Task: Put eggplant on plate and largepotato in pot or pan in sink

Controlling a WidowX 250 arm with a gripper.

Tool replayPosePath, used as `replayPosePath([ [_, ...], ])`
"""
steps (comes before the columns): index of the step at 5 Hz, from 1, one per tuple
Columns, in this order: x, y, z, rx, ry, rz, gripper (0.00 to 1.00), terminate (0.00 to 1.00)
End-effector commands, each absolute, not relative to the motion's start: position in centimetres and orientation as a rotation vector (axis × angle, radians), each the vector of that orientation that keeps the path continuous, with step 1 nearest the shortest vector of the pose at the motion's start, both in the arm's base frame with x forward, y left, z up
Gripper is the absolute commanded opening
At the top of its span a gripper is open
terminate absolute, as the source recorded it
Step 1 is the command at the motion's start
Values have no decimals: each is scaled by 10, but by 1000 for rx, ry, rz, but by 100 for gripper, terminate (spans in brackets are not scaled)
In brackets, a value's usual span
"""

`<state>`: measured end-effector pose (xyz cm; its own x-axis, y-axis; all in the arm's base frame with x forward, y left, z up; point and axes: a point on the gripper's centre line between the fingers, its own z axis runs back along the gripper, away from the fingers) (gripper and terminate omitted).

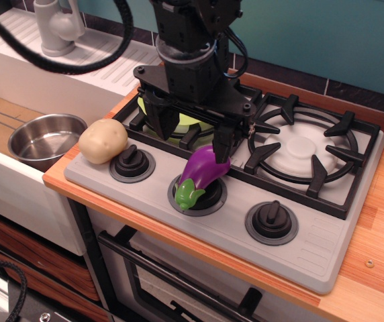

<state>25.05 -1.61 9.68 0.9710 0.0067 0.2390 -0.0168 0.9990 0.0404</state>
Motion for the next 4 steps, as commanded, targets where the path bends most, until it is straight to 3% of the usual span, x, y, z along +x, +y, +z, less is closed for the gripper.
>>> replayPosePath([
  [1, 250, -16, 97, 42, -241, 12, 100, 0],
  [4, 266, -11, 59, 0, -320, -13, 100, 0],
])
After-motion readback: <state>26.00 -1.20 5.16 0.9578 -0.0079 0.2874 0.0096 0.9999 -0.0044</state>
